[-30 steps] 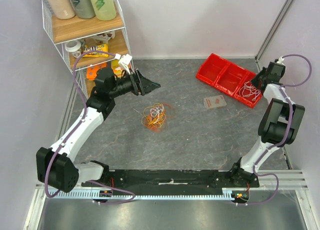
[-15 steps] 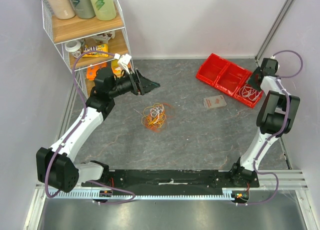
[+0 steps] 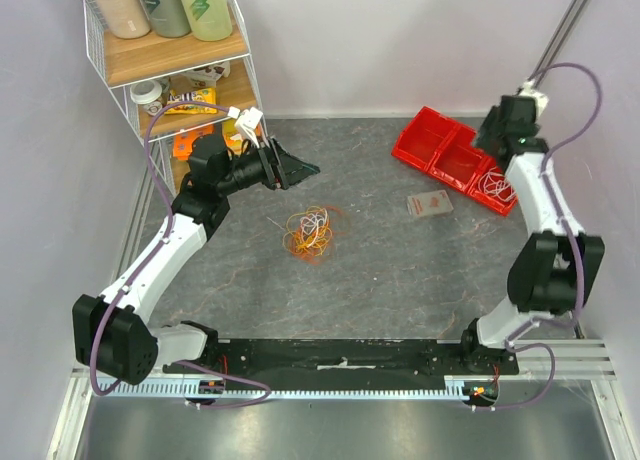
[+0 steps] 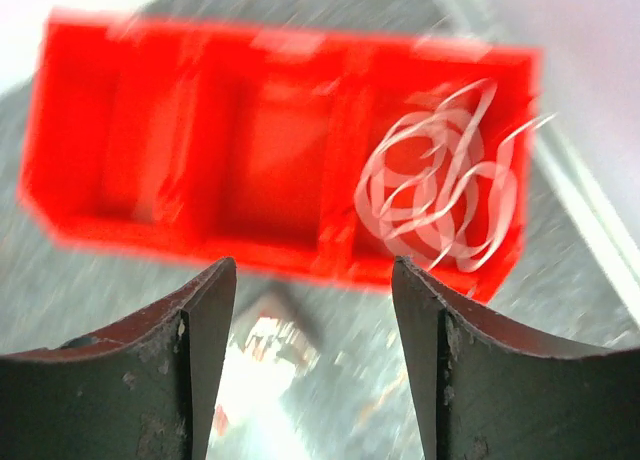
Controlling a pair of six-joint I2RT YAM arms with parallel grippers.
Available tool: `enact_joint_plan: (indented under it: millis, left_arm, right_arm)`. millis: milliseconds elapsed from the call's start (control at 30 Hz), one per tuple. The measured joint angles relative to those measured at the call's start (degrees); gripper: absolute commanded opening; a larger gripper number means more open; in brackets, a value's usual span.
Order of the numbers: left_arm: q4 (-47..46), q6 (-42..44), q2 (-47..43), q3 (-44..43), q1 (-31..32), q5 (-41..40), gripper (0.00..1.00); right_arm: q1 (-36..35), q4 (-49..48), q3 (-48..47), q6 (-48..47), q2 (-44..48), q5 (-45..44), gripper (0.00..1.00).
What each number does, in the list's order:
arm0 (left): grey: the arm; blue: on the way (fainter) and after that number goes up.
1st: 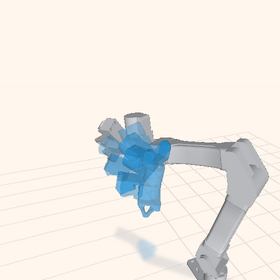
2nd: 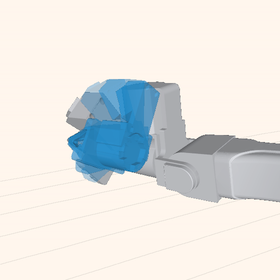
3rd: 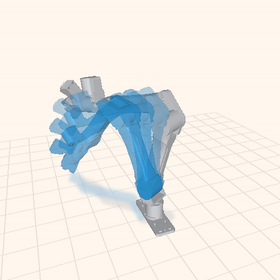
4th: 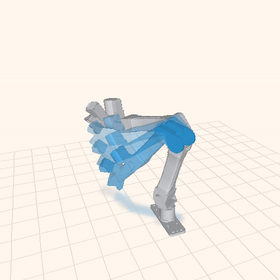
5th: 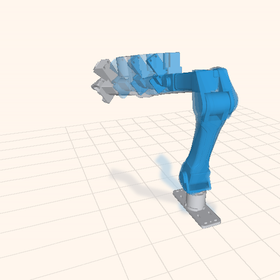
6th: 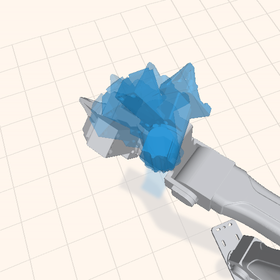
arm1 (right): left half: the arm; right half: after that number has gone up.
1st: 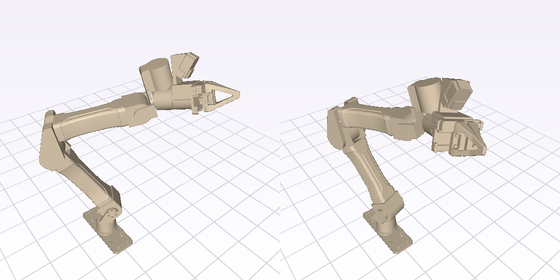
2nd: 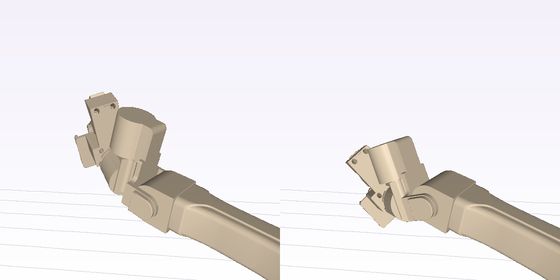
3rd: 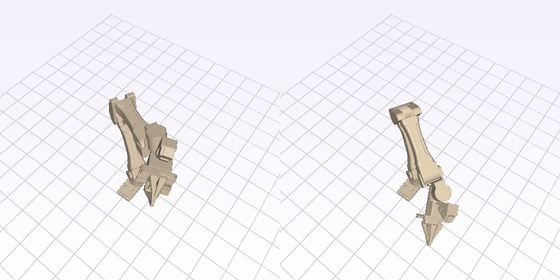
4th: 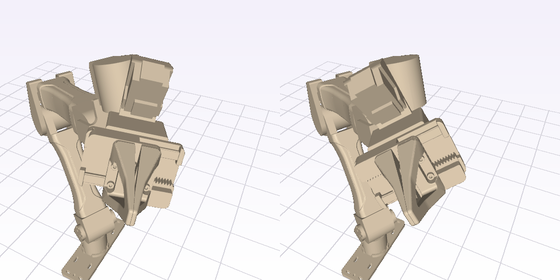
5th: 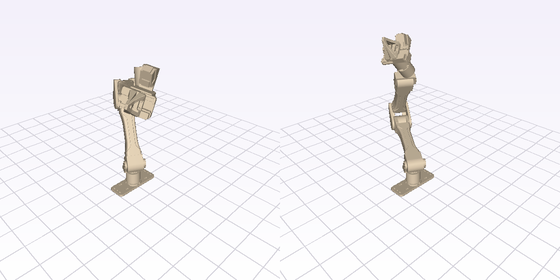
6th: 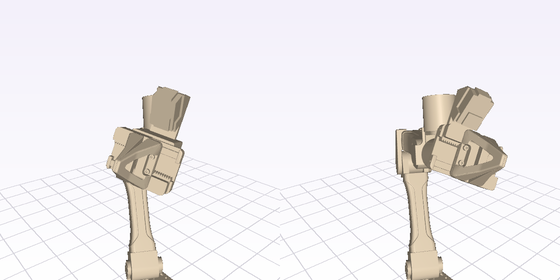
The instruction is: Untangle the cables
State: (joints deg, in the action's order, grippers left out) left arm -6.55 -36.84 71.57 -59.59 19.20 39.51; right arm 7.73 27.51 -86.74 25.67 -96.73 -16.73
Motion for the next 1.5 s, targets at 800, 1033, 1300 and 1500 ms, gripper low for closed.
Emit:
enact_joint_plan:
  millis: [800, 1033, 1300, 1500]
  left_arm:
    - [10.1, -0.3, -1.7, 9.8, -4.7, -11.1, 0.60]
    - [5.9, -5.4, -12.8, 26.1, -4.8, -7.1, 0.68]
    - [-2.0, -7.1, -1.5, 26.1, -0.7, -5.0, 0.94]
    - [-0.3, -4.9, 9.0, 22.5, 7.5, -14.3, 0.83]
  right_arm:
    - [-54.9, -36.3, 34.6, 11.1, 7.7, 15.4, 0.46]
    - [-55.5, -37.7, 30.1, 9.9, -0.4, 15.1, 0.01]
    - [-55.6, -36.8, 32.0, 9.3, 3.2, 15.0, 0.00]
    - [-55.5, -37.1, 37.6, 11.6, 16.6, 17.0, 0.00]
